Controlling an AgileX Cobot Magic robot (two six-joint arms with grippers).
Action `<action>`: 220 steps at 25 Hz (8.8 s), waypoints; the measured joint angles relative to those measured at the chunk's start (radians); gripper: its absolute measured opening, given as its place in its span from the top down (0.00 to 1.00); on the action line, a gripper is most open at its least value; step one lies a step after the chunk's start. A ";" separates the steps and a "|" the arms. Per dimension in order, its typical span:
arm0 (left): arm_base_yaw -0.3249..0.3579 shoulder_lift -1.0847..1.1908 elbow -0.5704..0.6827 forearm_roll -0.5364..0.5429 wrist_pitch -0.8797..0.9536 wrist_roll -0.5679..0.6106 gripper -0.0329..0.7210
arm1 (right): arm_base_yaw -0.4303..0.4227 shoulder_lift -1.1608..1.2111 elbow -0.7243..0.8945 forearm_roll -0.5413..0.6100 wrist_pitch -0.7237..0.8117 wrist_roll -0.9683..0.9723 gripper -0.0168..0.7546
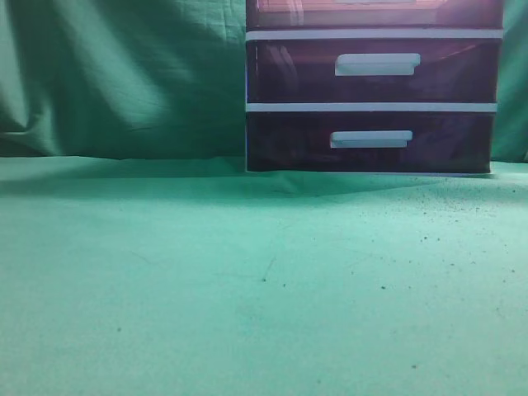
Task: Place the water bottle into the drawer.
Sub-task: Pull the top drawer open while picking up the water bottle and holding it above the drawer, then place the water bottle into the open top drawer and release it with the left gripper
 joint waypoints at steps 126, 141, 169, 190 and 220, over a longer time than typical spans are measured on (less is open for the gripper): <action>-0.197 0.226 -0.585 -0.004 0.414 0.136 0.57 | 0.141 1.520 -0.937 -0.680 -0.807 -0.944 0.85; -0.197 0.226 -0.664 -0.363 0.398 0.348 0.57 | 0.231 1.266 -0.719 -0.672 -0.688 -0.925 0.85; -0.599 0.857 -1.228 -0.458 0.158 0.682 0.57 | 0.234 1.266 -0.715 -0.676 -0.663 -0.883 0.85; -0.712 0.875 -1.271 -0.374 -0.121 0.678 0.18 | 0.234 1.266 -0.713 -0.678 -0.655 -0.855 0.85; -0.858 1.018 -1.385 -0.321 -0.222 0.672 0.18 | 0.238 1.266 -0.711 -0.690 -0.640 -0.746 0.85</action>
